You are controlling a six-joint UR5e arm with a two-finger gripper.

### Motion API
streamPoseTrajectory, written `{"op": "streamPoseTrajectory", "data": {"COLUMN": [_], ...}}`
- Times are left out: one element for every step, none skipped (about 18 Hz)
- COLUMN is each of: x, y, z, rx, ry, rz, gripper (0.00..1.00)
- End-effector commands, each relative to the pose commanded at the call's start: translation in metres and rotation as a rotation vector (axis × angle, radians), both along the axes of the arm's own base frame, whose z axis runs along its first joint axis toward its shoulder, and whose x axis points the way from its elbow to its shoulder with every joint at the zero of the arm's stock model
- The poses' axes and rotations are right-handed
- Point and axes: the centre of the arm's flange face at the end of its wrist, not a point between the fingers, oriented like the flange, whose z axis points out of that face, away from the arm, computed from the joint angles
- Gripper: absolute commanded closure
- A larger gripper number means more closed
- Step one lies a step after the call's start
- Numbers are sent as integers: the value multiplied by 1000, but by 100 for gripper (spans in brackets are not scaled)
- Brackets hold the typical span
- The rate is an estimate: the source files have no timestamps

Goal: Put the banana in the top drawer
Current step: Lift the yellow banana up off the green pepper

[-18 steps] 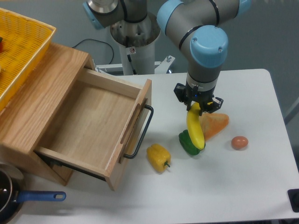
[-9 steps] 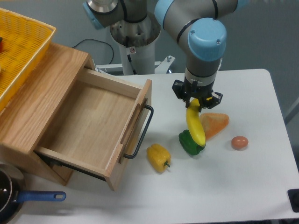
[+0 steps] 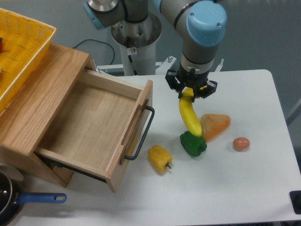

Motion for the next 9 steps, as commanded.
{"op": "streamPoseTrajectory", "data": {"x": [6,11,16,23,27,30,31,33,35], "y": [1,1,0,0,0,0,0,-1,-2], "z": [5,12,19,25,28,31,31,31,31], "rx": [21,44,59,78,98,110,109,103,97], "ry": [-11,-16,-16,-30,-45,-53,-63,-76,-87], "rz": [17,35,49,67,91,109,115,117,117], "gripper": [60,60,60,60,60,60,60,60,60]}}
